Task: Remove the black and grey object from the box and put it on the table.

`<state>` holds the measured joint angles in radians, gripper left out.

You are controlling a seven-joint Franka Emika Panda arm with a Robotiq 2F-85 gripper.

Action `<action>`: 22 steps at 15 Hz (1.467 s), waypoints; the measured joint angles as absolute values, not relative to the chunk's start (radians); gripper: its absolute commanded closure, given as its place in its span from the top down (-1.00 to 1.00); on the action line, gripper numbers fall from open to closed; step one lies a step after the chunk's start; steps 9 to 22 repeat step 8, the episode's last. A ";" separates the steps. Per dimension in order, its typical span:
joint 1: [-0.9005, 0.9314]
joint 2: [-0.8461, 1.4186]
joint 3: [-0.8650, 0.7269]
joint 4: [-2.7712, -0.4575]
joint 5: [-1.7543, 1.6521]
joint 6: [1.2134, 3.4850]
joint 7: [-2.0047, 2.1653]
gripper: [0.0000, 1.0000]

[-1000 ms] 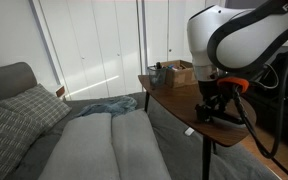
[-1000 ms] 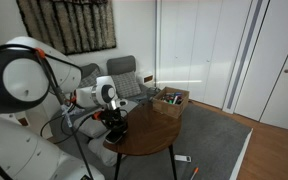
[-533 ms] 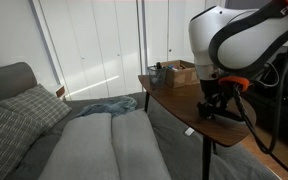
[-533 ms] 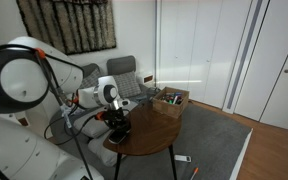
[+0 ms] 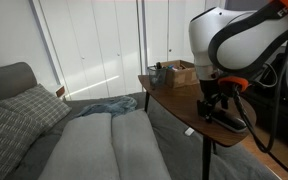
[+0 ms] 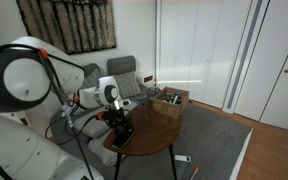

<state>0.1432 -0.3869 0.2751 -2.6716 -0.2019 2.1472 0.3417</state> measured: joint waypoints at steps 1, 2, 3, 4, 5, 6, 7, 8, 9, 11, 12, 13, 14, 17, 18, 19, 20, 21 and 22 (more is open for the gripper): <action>0.143 -0.392 0.274 -2.671 -0.202 2.147 0.346 1.00; 0.143 -0.405 0.271 -2.672 -0.202 2.148 0.352 1.00; 0.143 -0.431 0.271 -2.675 -0.202 2.159 0.353 1.00; 0.145 -0.469 0.271 -2.682 -0.205 2.167 0.350 1.00; 0.149 -0.517 0.271 -2.694 -0.211 2.168 0.344 1.00; 0.152 -0.571 0.271 -2.708 -0.222 2.168 0.335 1.00; 0.154 -0.625 0.271 -2.725 -0.235 2.168 0.319 1.00; 0.155 -0.681 0.269 -2.744 -0.248 2.169 0.300 1.00; 0.155 -0.681 0.269 -2.744 -0.248 2.169 0.300 1.00; 0.155 -0.681 0.269 -2.744 -0.248 2.169 0.300 1.00; 0.155 -0.681 0.269 -2.744 -0.248 2.169 0.300 1.00; 0.155 -0.681 0.269 -2.744 -0.248 2.169 0.300 1.00; 0.155 -0.681 0.269 -2.744 -0.248 2.169 0.300 1.00; 0.155 -0.681 0.269 -2.744 -0.248 2.169 0.300 1.00; 0.155 -0.681 0.269 -2.744 -0.248 2.169 0.300 1.00; 0.155 -0.681 0.269 -2.744 -0.248 2.169 0.300 1.00; 0.155 -0.681 0.269 -2.744 -0.248 2.169 0.300 1.00; 0.155 -0.681 0.269 -2.744 -0.248 2.169 0.300 1.00; 0.155 -0.681 0.269 -2.744 -0.248 2.169 0.300 1.00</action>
